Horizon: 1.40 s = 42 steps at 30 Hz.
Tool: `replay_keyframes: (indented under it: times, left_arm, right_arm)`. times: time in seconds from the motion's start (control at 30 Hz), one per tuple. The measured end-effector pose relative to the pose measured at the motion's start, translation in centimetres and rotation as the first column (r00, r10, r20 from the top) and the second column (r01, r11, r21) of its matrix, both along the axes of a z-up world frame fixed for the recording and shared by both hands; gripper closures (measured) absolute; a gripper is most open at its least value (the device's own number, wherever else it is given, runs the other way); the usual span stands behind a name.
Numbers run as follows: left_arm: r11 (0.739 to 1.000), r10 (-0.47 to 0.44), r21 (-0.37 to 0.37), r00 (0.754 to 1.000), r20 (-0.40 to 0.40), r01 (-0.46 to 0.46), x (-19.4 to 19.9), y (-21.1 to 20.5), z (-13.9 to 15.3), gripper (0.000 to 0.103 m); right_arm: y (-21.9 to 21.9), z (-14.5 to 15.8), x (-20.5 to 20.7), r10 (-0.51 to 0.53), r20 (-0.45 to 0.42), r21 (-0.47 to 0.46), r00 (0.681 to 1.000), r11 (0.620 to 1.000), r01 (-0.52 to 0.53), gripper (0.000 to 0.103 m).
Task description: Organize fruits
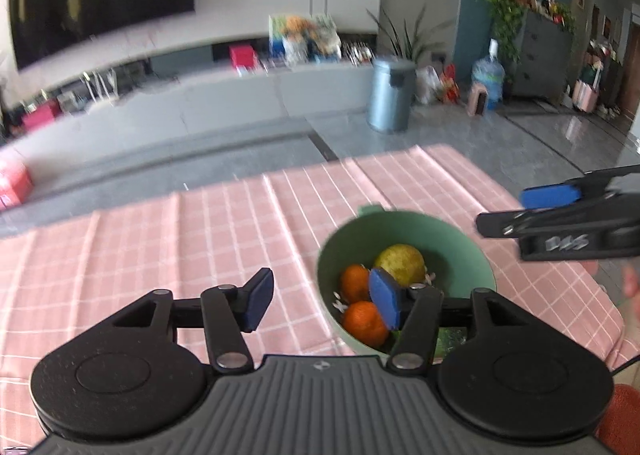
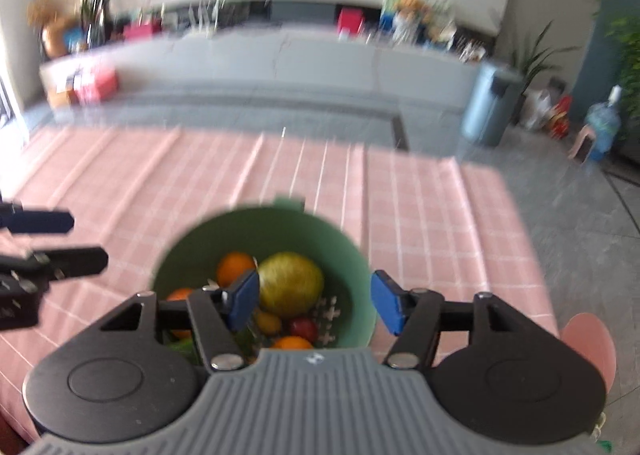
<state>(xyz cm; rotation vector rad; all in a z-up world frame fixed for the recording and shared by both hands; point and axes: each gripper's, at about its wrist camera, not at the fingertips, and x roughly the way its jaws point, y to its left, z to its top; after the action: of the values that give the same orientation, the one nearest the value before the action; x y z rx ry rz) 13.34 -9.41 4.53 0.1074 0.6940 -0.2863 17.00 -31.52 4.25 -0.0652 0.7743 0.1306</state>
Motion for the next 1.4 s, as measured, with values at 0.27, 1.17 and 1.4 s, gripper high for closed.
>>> replay_keyframes:
  times: [0.27, 1.17, 1.4]
  left_arm:
    - [0.996, 0.081, -0.06, 0.978, 0.192, -0.071, -6.8, 1.4, 2.6, 0.019]
    - [0.976, 0.174, 0.098, 0.967, 0.188, -0.195, -13.7, 0.4, -6.5, 0.011]
    - [0.974, 0.177, 0.12, 0.978, 0.114, -0.19, -13.2, 0.5, -7.9, 0.011]
  right_arm:
    - [1.1, 5.6, -9.6, -0.065, 0.23, 0.095, 0.971, 0.995, 0.044, 0.021]
    - [4.4, -7.0, -22.2, -0.235, 0.227, 0.094, 0.945, 0.971, 0.219, 0.005]
    - [3.8, -7.3, -21.0, -0.273, 0.184, 0.146, 0.944, 0.957, 0.249, 0.005]
